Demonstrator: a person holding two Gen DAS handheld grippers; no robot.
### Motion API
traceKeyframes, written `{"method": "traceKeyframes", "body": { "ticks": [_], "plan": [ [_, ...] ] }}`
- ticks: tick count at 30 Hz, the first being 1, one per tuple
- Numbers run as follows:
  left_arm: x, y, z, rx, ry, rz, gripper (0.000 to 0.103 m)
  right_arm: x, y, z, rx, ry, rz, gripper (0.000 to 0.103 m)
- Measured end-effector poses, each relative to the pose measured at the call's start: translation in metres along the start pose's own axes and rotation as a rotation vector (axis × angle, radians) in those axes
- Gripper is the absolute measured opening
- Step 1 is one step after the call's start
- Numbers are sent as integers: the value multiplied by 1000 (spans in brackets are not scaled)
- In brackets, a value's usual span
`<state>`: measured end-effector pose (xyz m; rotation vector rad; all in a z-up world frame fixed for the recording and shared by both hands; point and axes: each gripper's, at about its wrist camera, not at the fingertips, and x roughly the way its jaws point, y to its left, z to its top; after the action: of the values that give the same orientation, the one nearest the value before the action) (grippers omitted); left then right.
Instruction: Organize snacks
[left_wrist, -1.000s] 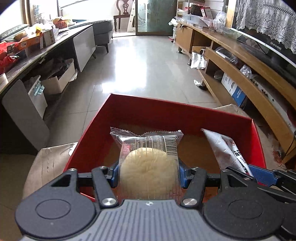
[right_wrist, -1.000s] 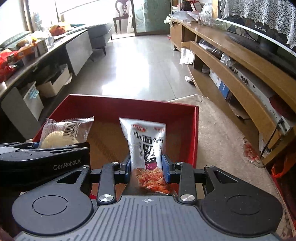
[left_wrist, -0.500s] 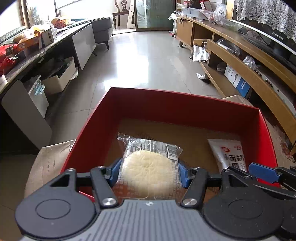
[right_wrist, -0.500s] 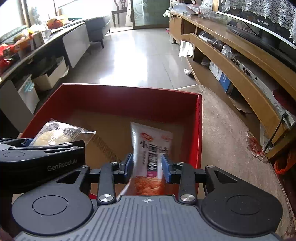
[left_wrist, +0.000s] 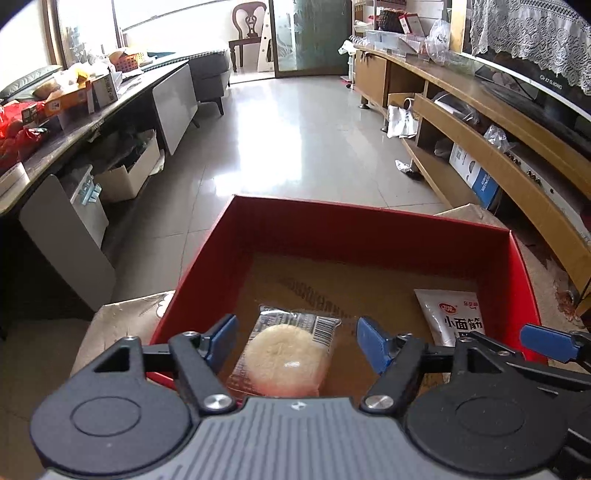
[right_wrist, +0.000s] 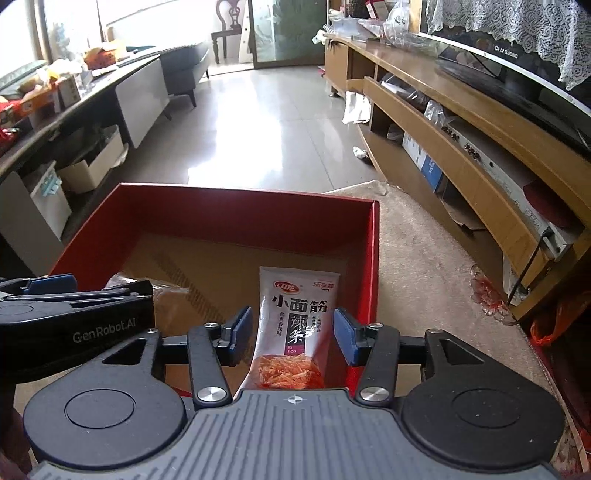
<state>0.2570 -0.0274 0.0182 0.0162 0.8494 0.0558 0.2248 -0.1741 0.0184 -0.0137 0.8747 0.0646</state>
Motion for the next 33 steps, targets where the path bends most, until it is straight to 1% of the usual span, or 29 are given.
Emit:
{"method": "traceKeyframes", "body": {
  "ticks": [7, 12, 16, 22, 25, 29, 33],
  "plan": [
    [-21, 6, -4, -10, -17, -23, 71, -18, 0, -2, 4, -17, -2, 60],
    [-38, 11, -14, -9, -19, -45, 72, -33, -2, -12, -1, -16, 6, 65],
    [-49, 18, -26, -1, -7, -59, 74, -41, 2, -22, -17, -8, 10, 65],
    [-59, 34, -50, -11, 48, -88, 74, -50, 9, -39, -50, 15, 21, 66],
    [-61, 44, -62, -24, 73, -79, 74, -53, 12, -48, -62, 35, 27, 66],
    [-63, 56, -81, -65, 125, -84, 74, -56, 16, -59, -66, 66, 48, 66],
    [-66, 64, -102, -114, 178, -92, 74, -61, 18, -66, -75, 74, 51, 66]
  ]
}}
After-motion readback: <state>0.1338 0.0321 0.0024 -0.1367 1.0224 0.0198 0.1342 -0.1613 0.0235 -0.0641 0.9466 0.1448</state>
